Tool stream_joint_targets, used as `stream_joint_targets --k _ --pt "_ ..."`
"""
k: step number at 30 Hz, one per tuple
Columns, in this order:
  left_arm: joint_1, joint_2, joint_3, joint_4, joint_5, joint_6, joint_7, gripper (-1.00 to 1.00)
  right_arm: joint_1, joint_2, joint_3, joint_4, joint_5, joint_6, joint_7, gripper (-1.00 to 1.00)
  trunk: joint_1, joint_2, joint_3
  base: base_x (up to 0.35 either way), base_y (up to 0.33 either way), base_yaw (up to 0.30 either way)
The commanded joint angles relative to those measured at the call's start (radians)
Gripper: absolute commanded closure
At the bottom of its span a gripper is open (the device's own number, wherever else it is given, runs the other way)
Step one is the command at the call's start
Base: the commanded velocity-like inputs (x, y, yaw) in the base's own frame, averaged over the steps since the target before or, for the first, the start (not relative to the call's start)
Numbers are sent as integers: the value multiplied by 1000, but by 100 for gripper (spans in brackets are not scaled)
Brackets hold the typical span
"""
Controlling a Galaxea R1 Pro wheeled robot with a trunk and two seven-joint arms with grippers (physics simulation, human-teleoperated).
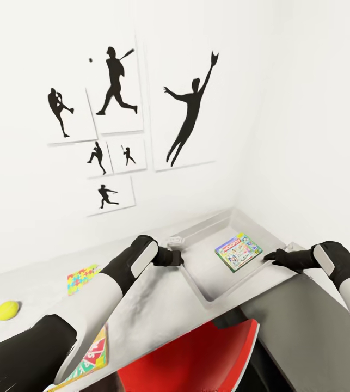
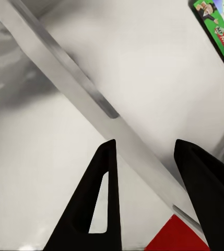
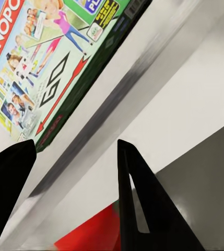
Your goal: Put all the toys in the child's room - the three board games (two on the bed and one on the table), the two jigsaw puzzles on the table, and the tennis ball on the table - inside the toy box on the table in the child's room.
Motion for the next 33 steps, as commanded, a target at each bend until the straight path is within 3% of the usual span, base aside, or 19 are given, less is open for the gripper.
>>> stream_joint_targets --k 1,15,33 --pt "-1 0 -5 -2 33 1 11 100 -1 1 -6 0 -1 9 6 100 0 -2 -1 -113 227 0" --pt "-1 0 -3 -6 33 3 12 100 -1 1 -6 0 -1 8 7 100 0 -2 3 -68 276 0" --pt "-1 0 -3 -8 33 3 12 100 -1 1 -6 0 -2 8 7 100 0 -2 14 -65 233 -98"
